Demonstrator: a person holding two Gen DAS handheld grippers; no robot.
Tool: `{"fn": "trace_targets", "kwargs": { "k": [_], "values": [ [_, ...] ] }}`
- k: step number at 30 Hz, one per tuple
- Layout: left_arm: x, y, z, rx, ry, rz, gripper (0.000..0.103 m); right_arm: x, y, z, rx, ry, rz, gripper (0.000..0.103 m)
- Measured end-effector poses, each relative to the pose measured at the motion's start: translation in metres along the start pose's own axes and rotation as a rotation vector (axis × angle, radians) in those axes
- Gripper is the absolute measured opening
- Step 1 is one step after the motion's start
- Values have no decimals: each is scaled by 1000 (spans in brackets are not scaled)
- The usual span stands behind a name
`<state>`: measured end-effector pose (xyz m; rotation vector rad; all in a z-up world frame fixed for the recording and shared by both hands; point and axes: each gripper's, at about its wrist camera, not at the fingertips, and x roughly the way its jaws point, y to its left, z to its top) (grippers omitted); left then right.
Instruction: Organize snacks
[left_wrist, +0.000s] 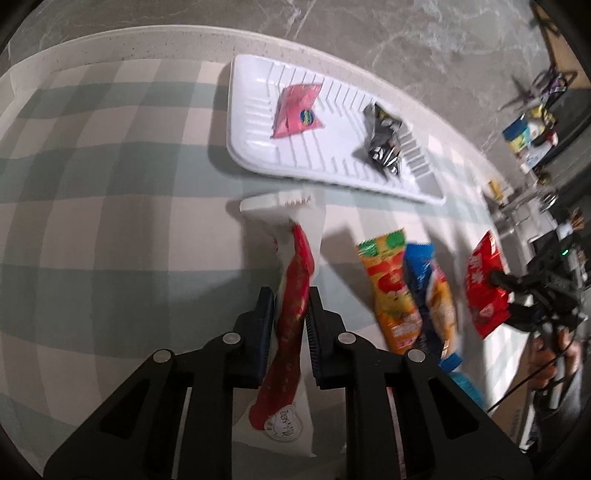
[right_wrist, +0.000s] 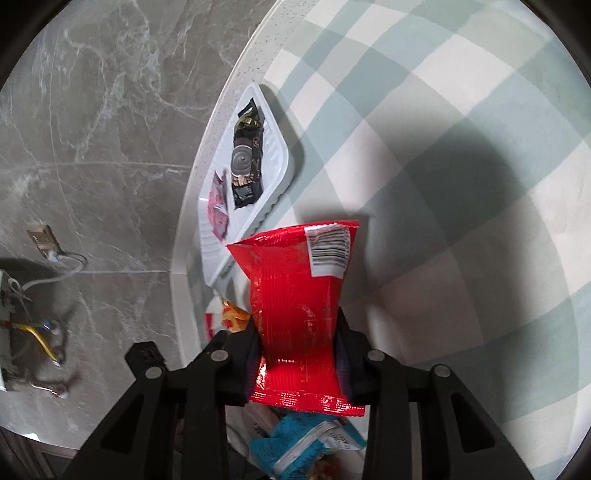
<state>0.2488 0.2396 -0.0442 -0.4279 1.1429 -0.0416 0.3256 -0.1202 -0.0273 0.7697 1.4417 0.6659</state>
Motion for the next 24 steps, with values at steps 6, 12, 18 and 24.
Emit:
{"fn": "trace_targets", "kwargs": {
  "k": [6, 12, 18, 24],
  "values": [
    [13, -13, -11, 95, 34, 77, 16, 7, 1, -3, -26, 24, -37, 39],
    [14, -8, -9, 70, 33, 35, 16, 9, 0, -6, -21, 32, -46, 41],
    [15, 31, -6, -183, 23, -166, 15, 9, -2, -6, -4, 34, -36, 42],
    [17, 48, -9, -308, 31, -275, 14, 9, -4, -5, 23, 39, 6, 42]
  ]
}}
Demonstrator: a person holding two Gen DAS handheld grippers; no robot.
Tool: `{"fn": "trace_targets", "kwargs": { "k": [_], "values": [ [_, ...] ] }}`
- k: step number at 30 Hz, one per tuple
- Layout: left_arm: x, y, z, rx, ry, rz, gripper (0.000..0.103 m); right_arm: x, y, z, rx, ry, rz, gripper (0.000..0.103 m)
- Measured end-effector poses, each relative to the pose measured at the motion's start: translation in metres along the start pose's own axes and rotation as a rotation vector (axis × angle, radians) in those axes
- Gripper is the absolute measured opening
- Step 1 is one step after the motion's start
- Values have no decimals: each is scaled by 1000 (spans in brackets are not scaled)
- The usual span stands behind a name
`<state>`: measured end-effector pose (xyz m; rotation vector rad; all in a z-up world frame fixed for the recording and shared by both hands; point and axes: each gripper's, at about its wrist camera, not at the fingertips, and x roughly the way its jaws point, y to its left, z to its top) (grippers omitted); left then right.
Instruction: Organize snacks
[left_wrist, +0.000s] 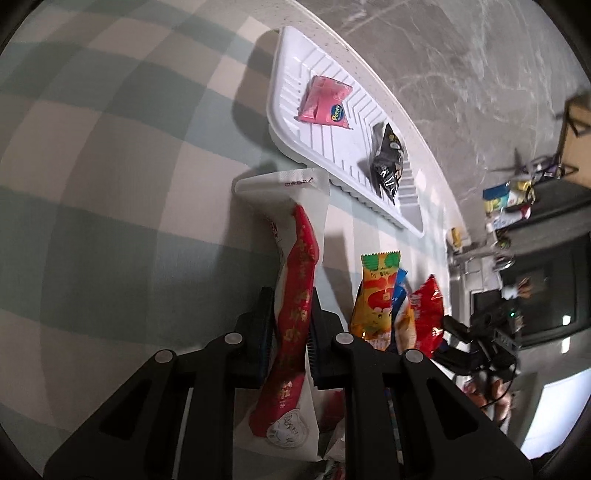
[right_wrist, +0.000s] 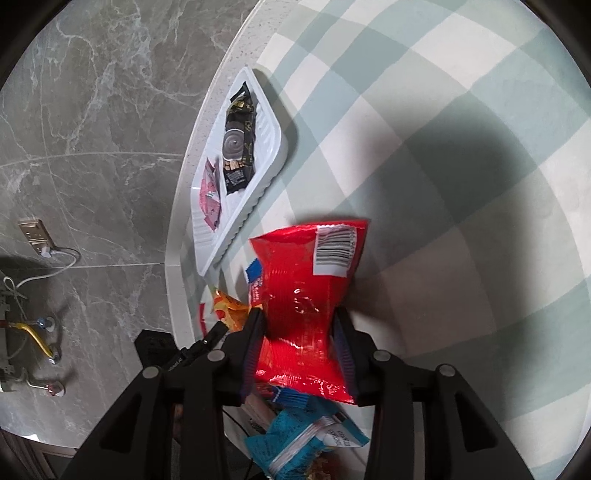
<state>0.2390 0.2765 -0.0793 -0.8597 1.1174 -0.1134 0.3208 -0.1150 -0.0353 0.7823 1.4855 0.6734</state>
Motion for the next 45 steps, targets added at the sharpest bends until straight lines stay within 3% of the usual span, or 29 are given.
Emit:
{"fn": "trace_targets", "kwargs": {
  "k": [4, 6, 8, 13, 16, 21, 28, 34, 39, 41, 45],
  "values": [
    [-1, -1, -2, 5, -2, 3, 14, 1, 7, 0, -40, 3, -41, 44],
    [2, -2, -1, 3, -4, 7, 14, 3, 11, -1, -61, 2, -87, 57],
    [2, -3, -2, 10, -6, 15, 14, 7, 16, -3, -91, 3, -134, 61],
    [1, -5, -3, 27, -7, 22, 14, 23, 29, -7, -185, 25, -226, 61],
    [1, -3, -4, 25, -6, 12, 14, 28, 33, -6, -217, 23, -238, 50],
    [1, 4, -3, -10, -3, -28, 14, 25, 15, 4, -113, 34, -105, 40],
    [2, 13, -3, -84, -2, -102, 14, 18, -7, 7, 26, 47, 70, 39],
    [0, 11, -1, -105, -5, -154, 14, 15, -6, 5, 84, 53, 168, 39],
    [0, -4, -2, -4, 9, -64, 14, 15, 8, 3, -2, 54, 94, 39],
    [4, -23, -6, 127, 14, 48, 15, 18, 14, 2, -25, 63, 74, 40],
    [19, -53, -14, 296, 39, 198, 17, 22, 19, 0, -64, 66, 25, 41]
  ]
}}
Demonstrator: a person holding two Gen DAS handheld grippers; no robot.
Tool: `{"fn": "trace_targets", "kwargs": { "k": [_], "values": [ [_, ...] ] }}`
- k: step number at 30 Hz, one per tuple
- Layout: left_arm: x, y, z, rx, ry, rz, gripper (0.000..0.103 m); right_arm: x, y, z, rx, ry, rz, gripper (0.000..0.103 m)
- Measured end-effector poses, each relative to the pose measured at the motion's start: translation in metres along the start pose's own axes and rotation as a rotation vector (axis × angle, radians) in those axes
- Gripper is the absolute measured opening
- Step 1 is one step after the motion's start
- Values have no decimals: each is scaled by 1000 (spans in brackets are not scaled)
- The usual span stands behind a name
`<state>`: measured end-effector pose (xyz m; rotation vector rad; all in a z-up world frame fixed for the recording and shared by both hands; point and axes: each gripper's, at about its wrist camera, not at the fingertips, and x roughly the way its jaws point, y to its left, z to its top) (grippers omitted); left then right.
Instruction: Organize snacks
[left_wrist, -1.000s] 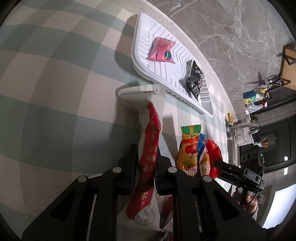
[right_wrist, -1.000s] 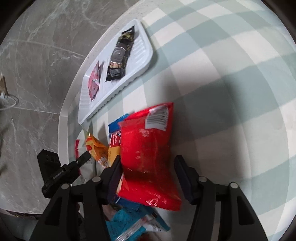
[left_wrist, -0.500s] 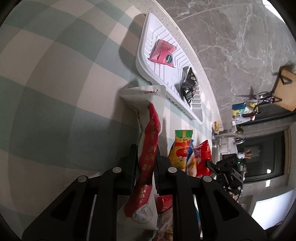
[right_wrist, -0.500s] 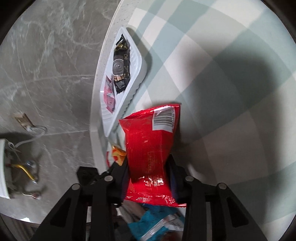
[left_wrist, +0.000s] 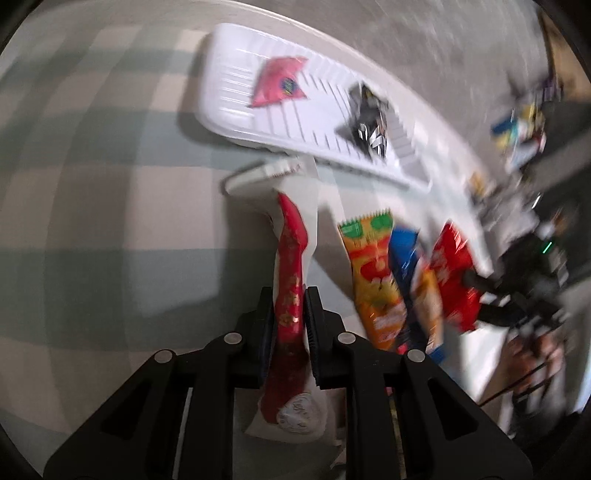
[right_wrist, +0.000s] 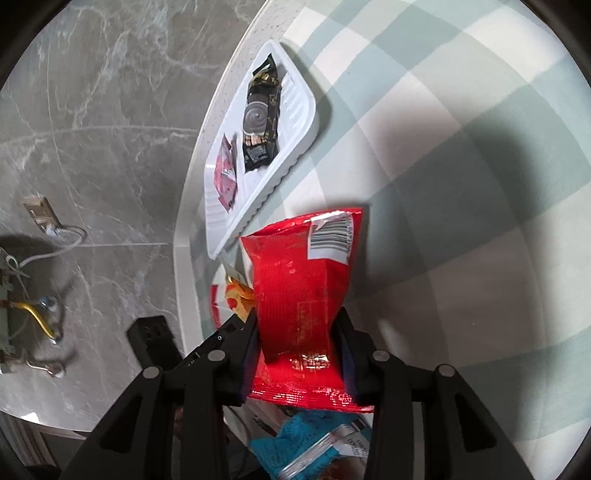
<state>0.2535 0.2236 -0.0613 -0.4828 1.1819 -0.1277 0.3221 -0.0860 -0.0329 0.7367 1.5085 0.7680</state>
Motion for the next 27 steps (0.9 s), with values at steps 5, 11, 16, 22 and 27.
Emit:
{"fn": "trace_targets", "kwargs": {
  "k": [5, 11, 16, 22, 27],
  "values": [
    [9, -32, -3, 175, 4, 164, 17, 0, 0, -1, -23, -1, -31, 43],
    [18, -49, -7, 272, -1, 256, 18, 0, 1, 1, -50, -3, -66, 43],
    [24, -59, -11, 338, -10, 306, 18, 5, 5, 0, -92, 10, -111, 43],
    [24, -59, -12, 340, -19, 306, 17, 17, 21, -3, -200, 29, -218, 47],
    [18, -49, -13, 279, -33, 238, 14, 22, 26, -4, -257, 23, -257, 38]
  ]
}}
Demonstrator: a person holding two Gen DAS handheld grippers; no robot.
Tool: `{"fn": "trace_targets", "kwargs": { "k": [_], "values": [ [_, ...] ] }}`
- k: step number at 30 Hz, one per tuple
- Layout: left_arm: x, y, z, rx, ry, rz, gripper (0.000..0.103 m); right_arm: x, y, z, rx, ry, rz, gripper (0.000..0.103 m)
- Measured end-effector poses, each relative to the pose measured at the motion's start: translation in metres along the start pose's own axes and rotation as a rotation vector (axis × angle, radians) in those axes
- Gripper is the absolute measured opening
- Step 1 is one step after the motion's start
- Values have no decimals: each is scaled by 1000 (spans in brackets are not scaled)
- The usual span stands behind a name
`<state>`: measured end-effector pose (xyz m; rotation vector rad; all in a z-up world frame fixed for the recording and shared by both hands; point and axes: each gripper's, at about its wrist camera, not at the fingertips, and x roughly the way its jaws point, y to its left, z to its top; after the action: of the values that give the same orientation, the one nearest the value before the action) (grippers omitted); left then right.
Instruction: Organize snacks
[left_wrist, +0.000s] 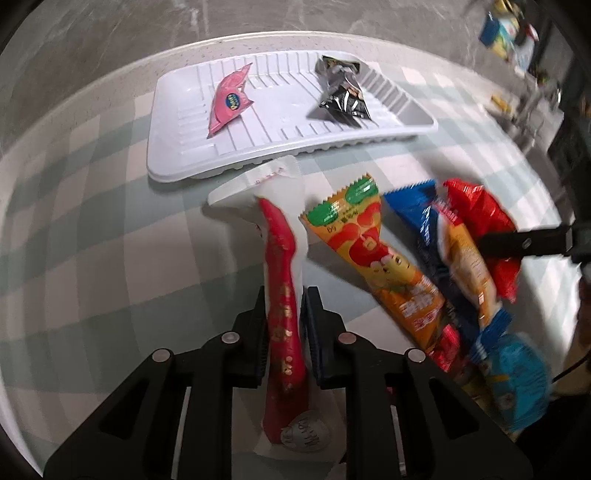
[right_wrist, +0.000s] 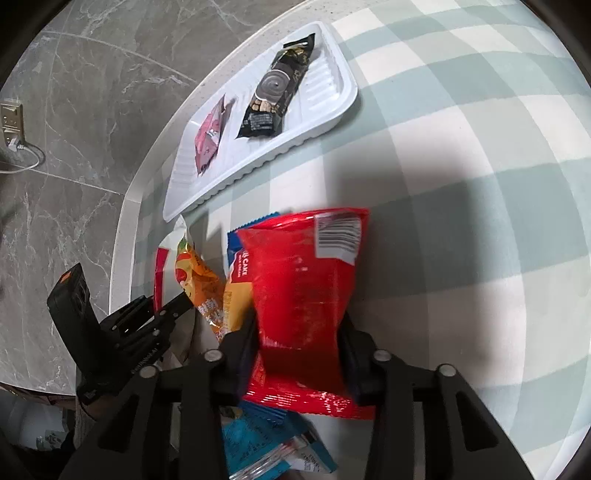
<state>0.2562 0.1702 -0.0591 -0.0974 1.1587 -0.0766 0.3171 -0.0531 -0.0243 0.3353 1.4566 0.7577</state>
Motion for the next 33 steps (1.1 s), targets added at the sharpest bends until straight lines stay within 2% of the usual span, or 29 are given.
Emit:
{"fn": "trace_targets", "kwargs": {
  "k": [3, 6, 9, 13, 22, 33],
  "values": [
    [-1, 18, 1, -113, -1, -100, 13, -1, -17, 2, 87, 8, 102, 37],
    [2, 42, -2, -270, 1, -235, 13, -2, -35, 1, 187, 9, 215, 37],
    [5, 60, -6, -387, 5, -331, 13, -4, -47, 0, 257, 4, 303, 37],
    [8, 75, -13, -495, 9, -424, 13, -5, -57, -3, 326, 1, 391, 37],
    [8, 88, -19, -609, -20, -555, 13, -11, -55, -1, 381, -4, 510, 37],
    [1, 95, -18, -670, -72, -672, 13, -12, -38, 11, 382, -12, 541, 37]
  ]
}}
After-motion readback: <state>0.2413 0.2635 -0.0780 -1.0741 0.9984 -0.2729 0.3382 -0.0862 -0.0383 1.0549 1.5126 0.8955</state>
